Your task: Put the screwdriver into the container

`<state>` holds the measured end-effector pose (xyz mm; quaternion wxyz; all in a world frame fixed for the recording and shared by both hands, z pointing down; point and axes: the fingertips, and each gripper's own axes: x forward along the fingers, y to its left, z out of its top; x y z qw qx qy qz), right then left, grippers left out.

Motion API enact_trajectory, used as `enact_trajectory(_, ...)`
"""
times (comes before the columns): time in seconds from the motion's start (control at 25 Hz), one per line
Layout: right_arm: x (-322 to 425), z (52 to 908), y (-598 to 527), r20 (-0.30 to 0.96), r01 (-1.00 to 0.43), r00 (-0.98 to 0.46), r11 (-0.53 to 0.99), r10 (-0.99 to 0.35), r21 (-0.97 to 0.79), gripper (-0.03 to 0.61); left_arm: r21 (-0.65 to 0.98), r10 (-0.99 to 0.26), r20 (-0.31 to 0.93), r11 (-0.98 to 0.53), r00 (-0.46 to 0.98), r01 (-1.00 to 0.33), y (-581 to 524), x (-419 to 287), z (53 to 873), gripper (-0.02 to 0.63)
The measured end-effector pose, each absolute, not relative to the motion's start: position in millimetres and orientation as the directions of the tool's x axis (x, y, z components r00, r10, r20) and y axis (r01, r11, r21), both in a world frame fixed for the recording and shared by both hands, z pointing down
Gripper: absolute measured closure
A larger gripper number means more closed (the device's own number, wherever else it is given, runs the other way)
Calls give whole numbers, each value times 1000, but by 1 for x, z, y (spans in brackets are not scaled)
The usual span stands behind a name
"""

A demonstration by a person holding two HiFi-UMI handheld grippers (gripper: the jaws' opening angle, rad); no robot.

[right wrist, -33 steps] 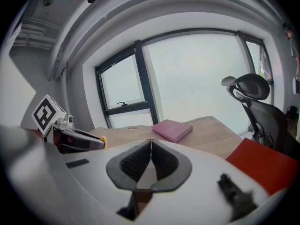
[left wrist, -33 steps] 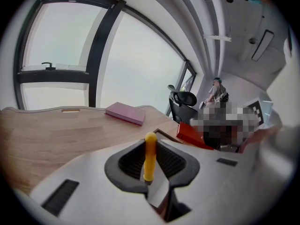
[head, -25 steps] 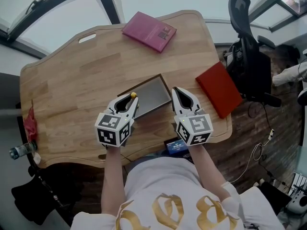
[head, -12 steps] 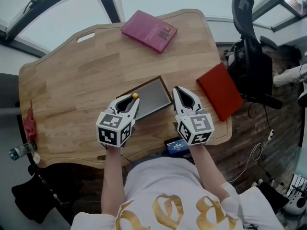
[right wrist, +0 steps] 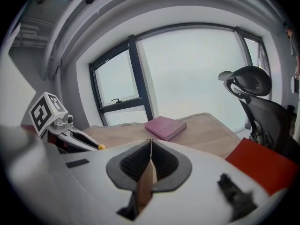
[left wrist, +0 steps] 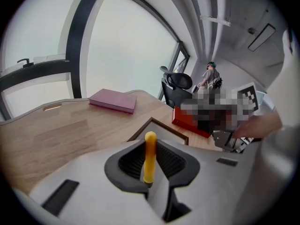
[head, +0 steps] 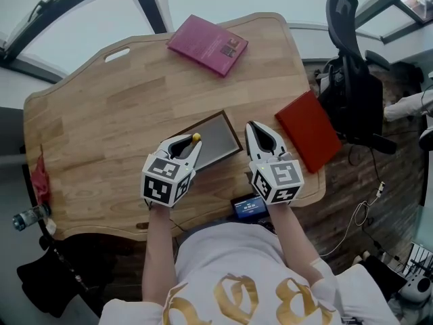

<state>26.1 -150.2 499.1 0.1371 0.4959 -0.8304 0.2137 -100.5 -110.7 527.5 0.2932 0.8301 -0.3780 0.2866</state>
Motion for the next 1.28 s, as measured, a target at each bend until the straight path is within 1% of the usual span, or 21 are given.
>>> enact_trajectory(0.24,23,502,-155,447,-877,-481,428,-755,-219,546,320,-437,703,-511,561,-798,-115,-105,535,538)
enact_trajectory(0.6,22,511,-158,467,-869,-493,444,-734,-219,547,286,-397,736,-551,548,-784,-116,-91,543,538)
enact_trajectory(1.28,29,526,-169,492,-872,-487,435,-722,-224,546,303,-333,770,-560,545,-771,-123,-78,559,540)
